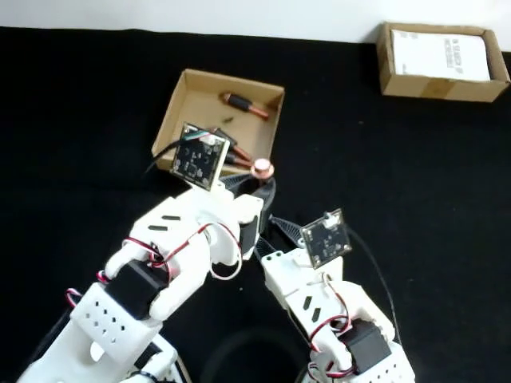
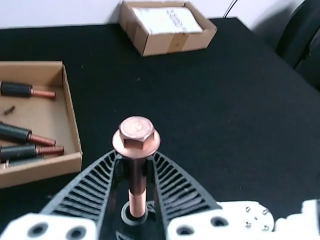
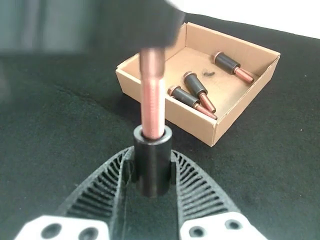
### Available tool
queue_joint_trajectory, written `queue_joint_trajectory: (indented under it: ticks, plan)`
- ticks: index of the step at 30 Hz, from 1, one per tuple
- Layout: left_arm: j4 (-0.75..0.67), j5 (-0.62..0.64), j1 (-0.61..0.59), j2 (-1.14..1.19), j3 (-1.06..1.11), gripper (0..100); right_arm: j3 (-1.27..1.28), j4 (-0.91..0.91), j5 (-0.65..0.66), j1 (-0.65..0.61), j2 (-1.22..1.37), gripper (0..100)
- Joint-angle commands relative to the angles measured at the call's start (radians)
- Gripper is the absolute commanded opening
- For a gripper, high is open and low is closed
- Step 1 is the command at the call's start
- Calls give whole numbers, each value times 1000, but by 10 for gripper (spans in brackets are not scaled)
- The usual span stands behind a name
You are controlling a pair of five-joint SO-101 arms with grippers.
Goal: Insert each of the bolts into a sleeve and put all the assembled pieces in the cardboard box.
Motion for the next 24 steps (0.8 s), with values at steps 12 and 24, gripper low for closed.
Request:
queue_joint_trajectory:
  ticks: [12,24]
  plan:
    - [-20,12,12,-7,113,8,-15,-27,12,21,-7,8]
    - [365,8,42,-7,-1,235,-15,-85,78,82,-5,8]
